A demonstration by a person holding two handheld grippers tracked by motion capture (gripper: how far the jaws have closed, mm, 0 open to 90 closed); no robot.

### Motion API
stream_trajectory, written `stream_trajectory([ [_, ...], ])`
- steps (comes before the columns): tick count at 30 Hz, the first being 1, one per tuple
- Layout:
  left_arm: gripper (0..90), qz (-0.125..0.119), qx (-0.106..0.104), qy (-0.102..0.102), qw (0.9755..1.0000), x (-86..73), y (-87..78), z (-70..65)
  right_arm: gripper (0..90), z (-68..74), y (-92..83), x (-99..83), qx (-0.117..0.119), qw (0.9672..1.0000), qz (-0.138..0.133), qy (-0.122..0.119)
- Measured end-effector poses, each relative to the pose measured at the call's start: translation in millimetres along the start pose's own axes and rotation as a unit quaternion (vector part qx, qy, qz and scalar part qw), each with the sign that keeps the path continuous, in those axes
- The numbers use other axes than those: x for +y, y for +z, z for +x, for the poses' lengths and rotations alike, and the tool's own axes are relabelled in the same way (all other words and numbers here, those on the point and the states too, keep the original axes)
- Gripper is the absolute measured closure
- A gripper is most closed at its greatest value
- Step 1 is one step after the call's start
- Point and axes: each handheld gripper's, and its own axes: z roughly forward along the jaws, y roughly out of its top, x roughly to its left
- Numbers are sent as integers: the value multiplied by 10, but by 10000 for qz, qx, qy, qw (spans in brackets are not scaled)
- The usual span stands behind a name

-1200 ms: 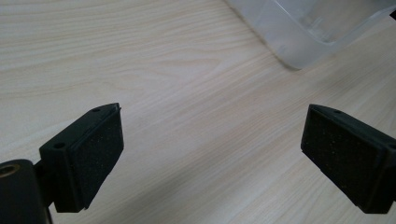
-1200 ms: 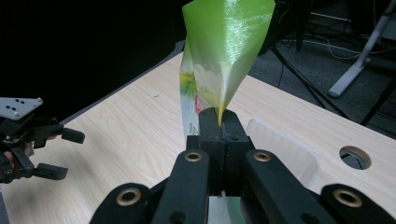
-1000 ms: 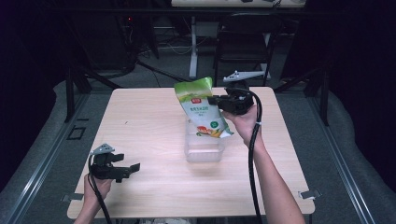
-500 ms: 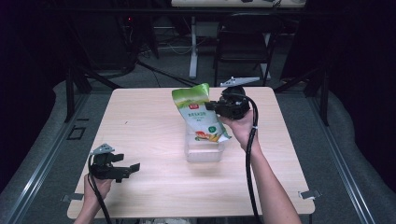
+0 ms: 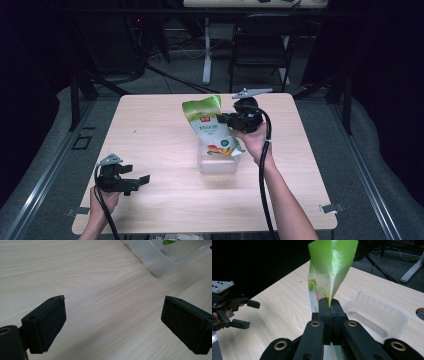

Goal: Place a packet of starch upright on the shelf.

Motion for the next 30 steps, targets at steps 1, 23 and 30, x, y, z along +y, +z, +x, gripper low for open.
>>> stream_trajectory([
  [1,59,5,4,1,10000,1,-1,0,900,-1,12,-5,-1,10000,-1,3],
  [23,60,11,-4,8,10000,0,-2,0,897,-8,381,-244,-39,9994,333,123],
  [30,60,23,-11,14,10000,1,-2,-3,894,-38,413,-313,-108,9984,549,67],
])
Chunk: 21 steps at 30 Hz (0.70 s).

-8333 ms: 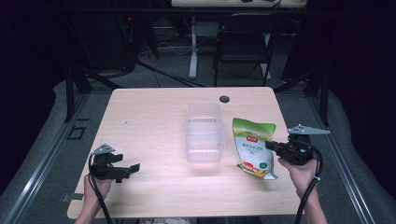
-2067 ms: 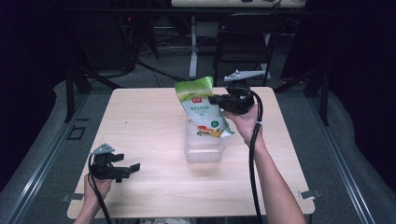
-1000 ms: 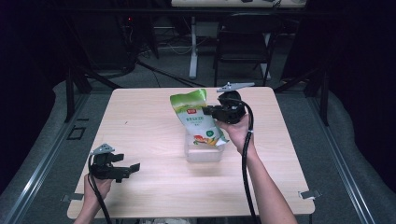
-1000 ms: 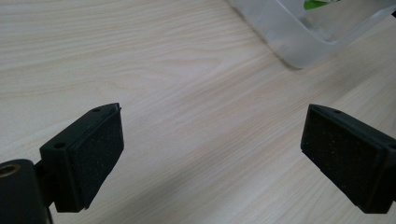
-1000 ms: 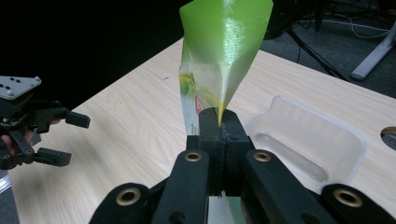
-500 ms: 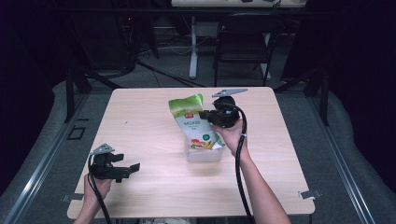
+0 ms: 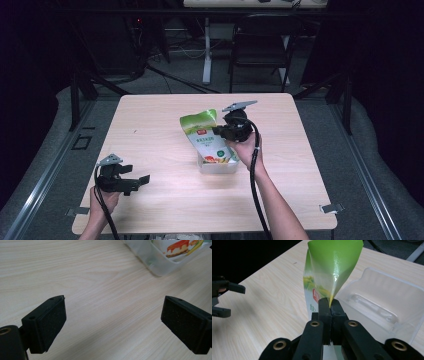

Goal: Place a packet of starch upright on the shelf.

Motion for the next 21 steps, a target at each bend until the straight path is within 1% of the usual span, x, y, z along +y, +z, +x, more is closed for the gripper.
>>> stream_trajectory([
  [3,60,-11,5,26,10000,1,-2,-2,892,-5,-11,-28,-92,9999,130,-66],
  [6,60,-4,-5,17,10000,0,2,-3,890,2,-29,-43,-187,9996,179,-137],
  [8,60,-5,-6,21,10000,0,1,-4,887,-6,-39,-49,-166,9995,211,-141],
  [10,60,-14,-14,25,10000,1,0,-4,880,-16,-47,-54,-194,9994,226,-152],
  [11,60,-15,-20,24,10000,1,1,-4,865,-24,-50,-55,-162,9995,236,-141],
  [12,60,-12,-27,20,10000,2,2,-5,825,-28,-45,-55,-142,9995,242,-117],
  [14,60,-14,-29,36,10000,3,4,-8,758,-42,-32,-41,-117,9992,359,-154],
  [15,60,-16,-27,34,10000,4,5,-11,695,-37,-20,-34,-163,9992,345,-133],
  [16,60,-18,-25,38,10000,5,5,-12,654,-36,-11,-17,-210,9988,400,-173],
  [17,60,-19,-27,37,10000,5,4,-12,609,-34,-2,3,-194,9986,442,-206],
  [19,60,-26,-27,36,10000,4,3,-10,548,-24,12,55,-142,9987,432,-247],
  [20,60,-27,-30,36,10000,3,2,-8,515,-1,23,96,-191,9987,401,-269],
  [21,60,-25,-31,31,10000,4,1,-8,525,9,20,125,-211,9985,399,-320],
])
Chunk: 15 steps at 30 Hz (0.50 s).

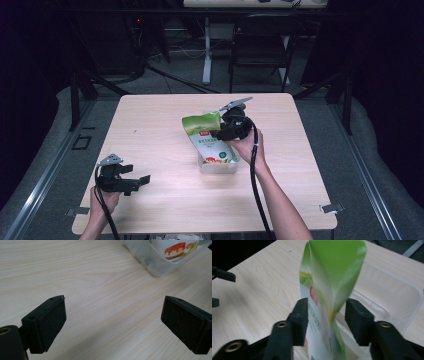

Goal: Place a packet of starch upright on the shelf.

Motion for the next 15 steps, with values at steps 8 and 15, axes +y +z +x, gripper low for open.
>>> stream_trajectory([
  [8,60,-20,-4,3,10000,-5,-12,8,813,145,-47,170,-430,9975,120,-556],
  [15,59,-13,-1,5,10000,-2,-9,1,814,68,-125,65,-454,9981,86,-413],
])
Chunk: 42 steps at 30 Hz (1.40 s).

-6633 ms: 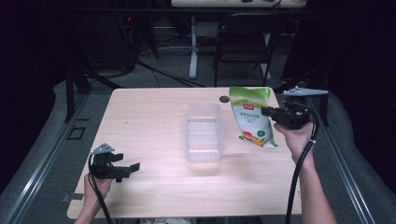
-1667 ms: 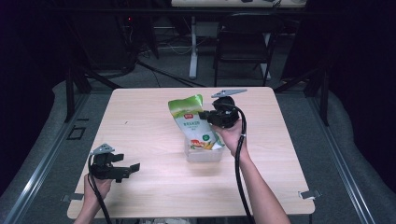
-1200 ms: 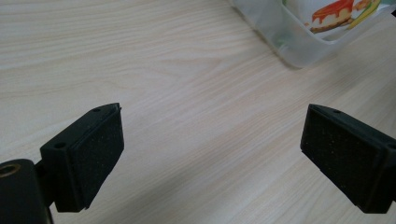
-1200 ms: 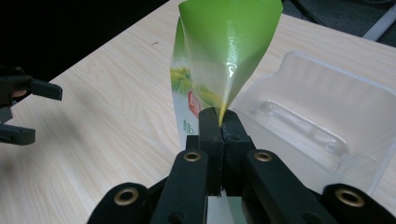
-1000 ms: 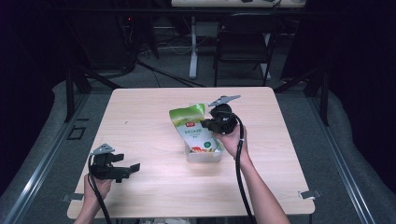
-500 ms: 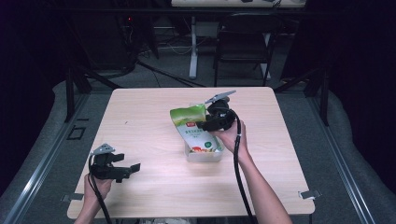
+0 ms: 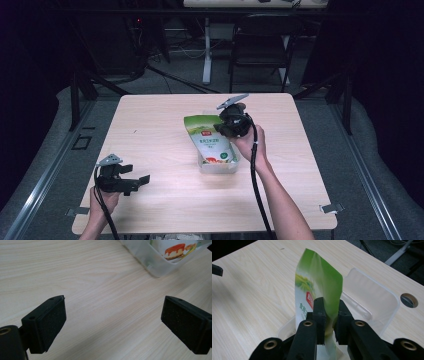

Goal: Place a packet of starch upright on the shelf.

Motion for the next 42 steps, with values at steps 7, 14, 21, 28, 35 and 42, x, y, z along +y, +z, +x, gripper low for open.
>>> stream_trajectory([
  [7,59,1,9,-1,10000,0,1,-1,810,-131,-50,-195,-53,9995,-107,306],
  [14,59,6,12,-4,10000,2,8,-4,808,-343,-41,-418,-90,9976,-133,681],
  [21,59,6,20,-4,10000,2,10,-4,804,-417,-6,-453,-57,9960,-227,859],
  [28,59,-3,31,2,10000,2,11,-8,797,-444,29,-443,-106,9956,-212,902],
  [35,59,11,21,-5,10000,6,10,-7,763,-495,67,-435,-144,9950,-158,979],
  [42,60,17,-13,36,10000,12,23,-15,528,-486,-38,-441,-188,9933,-368,1079],
])
